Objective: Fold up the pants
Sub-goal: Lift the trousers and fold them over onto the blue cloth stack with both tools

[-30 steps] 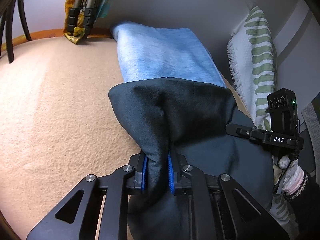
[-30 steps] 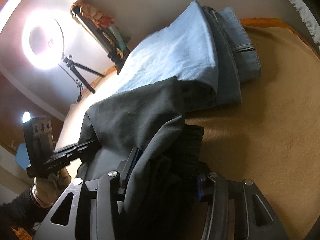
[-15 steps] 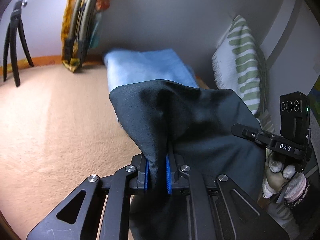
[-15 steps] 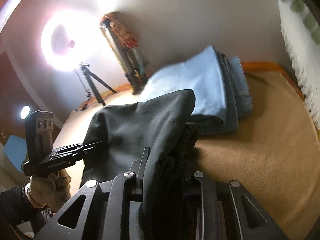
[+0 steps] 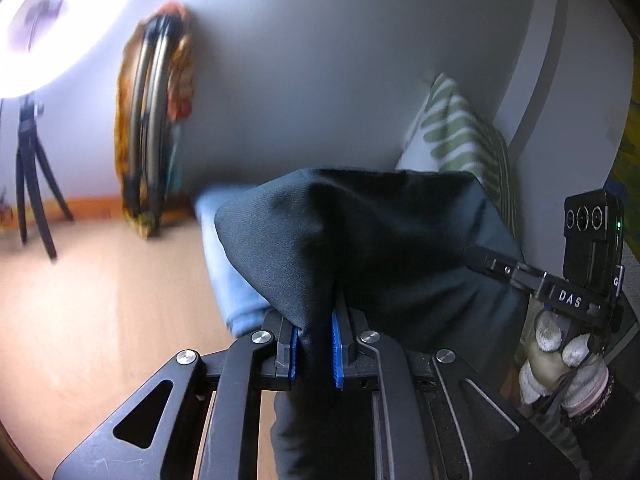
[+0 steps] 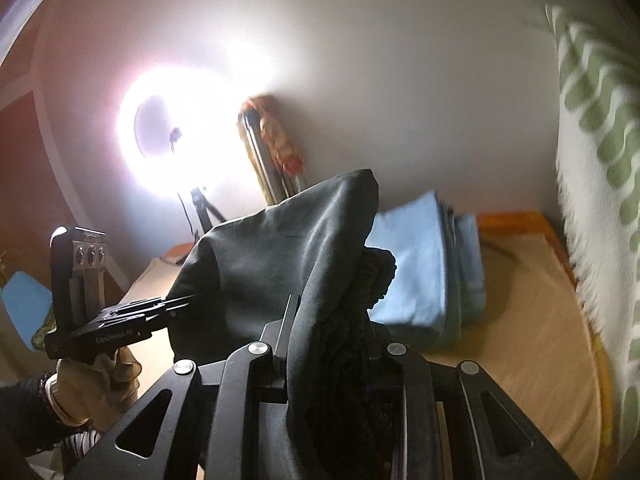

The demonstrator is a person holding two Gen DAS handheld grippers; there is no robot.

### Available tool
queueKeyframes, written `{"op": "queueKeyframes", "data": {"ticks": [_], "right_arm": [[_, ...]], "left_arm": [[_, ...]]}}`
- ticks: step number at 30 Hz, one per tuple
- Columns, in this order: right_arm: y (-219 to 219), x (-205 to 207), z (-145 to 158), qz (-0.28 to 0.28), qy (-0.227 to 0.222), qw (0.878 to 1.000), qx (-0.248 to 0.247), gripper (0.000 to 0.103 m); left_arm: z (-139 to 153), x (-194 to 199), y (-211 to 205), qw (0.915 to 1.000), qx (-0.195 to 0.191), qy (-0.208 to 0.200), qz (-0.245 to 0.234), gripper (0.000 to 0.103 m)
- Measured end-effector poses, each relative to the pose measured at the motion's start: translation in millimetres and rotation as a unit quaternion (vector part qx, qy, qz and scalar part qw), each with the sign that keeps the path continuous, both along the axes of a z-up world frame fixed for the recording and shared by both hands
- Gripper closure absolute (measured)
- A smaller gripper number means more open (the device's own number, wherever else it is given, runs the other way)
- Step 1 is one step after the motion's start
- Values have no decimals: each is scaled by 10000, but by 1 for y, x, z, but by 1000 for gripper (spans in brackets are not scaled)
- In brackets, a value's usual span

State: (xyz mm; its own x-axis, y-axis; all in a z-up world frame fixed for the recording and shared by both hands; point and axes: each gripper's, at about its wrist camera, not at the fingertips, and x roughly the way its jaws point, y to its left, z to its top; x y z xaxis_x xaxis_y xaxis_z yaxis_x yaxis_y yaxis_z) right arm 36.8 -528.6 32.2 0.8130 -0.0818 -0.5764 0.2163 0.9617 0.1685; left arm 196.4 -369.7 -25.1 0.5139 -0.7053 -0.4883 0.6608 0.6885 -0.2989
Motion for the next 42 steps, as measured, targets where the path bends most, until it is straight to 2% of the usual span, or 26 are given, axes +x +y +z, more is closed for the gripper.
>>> {"op": "queueKeyframes", "data": {"ticks": [6, 16, 28, 34, 42], "right_arm": [[-2, 17, 31, -12, -310, 9993, -196, 81], [-33, 58, 44, -43, -413, 9989, -225, 81], [-73, 107, 35, -18, -185, 9993, -319, 81], [-101, 138, 17, -73, -3, 9995, -319, 80], [-130, 181, -18, -123, 283, 9990, -313, 80]], "left_arm": [[40, 17, -10, 9989, 55, -465, 72, 92], [56, 51, -23, 9976, 129, -642, 202, 93], [49, 100, -46, 9974, 190, -584, 367, 92], [38, 129, -62, 9966, 366, -602, 421, 92], [9, 166, -75, 9964, 560, -378, 516, 92]]}}
